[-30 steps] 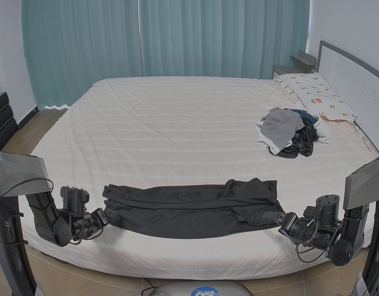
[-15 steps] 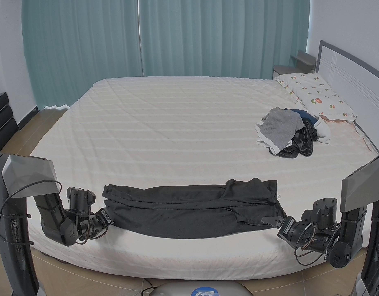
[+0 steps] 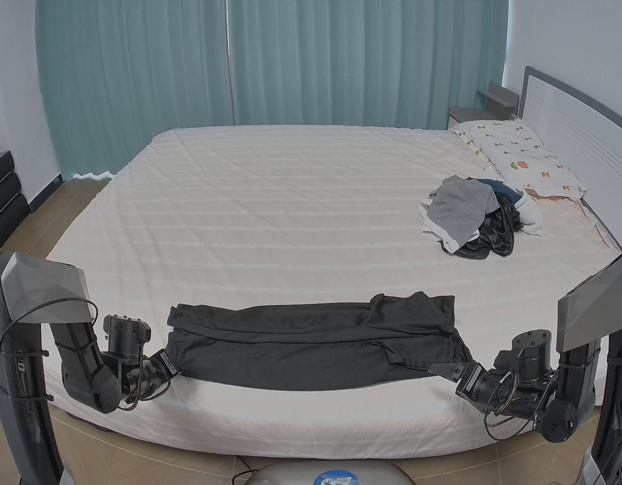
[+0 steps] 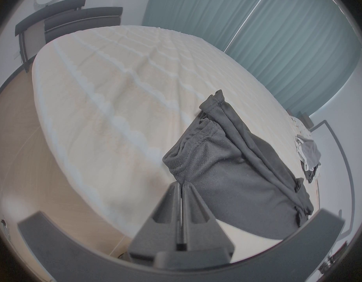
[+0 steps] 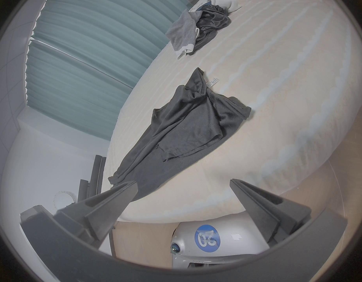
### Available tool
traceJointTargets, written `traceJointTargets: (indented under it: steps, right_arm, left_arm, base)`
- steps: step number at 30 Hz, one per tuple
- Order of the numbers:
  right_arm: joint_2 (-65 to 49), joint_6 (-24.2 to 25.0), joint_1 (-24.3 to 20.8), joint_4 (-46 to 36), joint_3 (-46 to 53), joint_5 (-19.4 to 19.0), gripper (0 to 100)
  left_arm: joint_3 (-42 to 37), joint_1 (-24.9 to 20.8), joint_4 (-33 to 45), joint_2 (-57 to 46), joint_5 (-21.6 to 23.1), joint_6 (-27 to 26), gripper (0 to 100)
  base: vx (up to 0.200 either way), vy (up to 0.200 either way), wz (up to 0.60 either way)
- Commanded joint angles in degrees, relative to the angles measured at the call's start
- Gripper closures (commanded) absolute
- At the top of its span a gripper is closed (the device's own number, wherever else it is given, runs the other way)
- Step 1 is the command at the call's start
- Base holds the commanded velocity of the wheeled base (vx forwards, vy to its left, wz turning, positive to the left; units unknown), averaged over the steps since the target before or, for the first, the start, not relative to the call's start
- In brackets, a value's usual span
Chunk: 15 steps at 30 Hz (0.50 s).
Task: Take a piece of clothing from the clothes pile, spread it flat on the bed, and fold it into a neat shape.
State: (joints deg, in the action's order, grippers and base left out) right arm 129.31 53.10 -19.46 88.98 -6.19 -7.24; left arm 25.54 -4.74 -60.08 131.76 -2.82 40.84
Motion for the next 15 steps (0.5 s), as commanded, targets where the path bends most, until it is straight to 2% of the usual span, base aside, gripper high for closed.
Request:
traceJointTargets:
  steps: [1, 4, 5, 6, 13, 15]
  right_arm:
    - [0.1, -0.2, -0.8, 0.4, 1.0, 0.3, 0]
    - [0.1, -0.1, -0.9, 0.4, 1.0, 0.4, 0]
    - [0.1, -0.4, -0.9, 0.4, 1.4, 0.7, 0]
    - [0.1, -0.4, -0.9, 0.3, 1.4, 0.9, 0]
    - [0.9, -0.4, -1.5, -0.6, 1.3, 1.1, 0]
    - [1.3, -0.4, -1.5, -1.3, 0.8, 2.2, 0]
  left_arm:
    - [-5.1, 0.0, -2.7, -1.8, -0.6, -2.1, 100]
    - [-5.5, 0.0, -2.7, -1.9, -1.0, -2.1, 100]
    - [-5.8, 0.0, -2.3, -1.6, -3.4, -2.5, 100]
    - [-5.8, 0.0, -2.2, -1.5, -3.9, -2.5, 100]
    - [-6.2, 0.1, -2.3, -1.2, -4.3, -2.9, 100]
    - [-6.1, 0.1, -2.7, -1.1, -4.3, -2.7, 100]
  base:
    - [0.0, 0.0, 0.0]
    - [0.0, 0.0, 0.0]
    - [0.0, 0.0, 0.0]
    - [0.0, 0.0, 0.0]
    - [0.0, 0.0, 0.0]
    - [0.0, 0.0, 0.0]
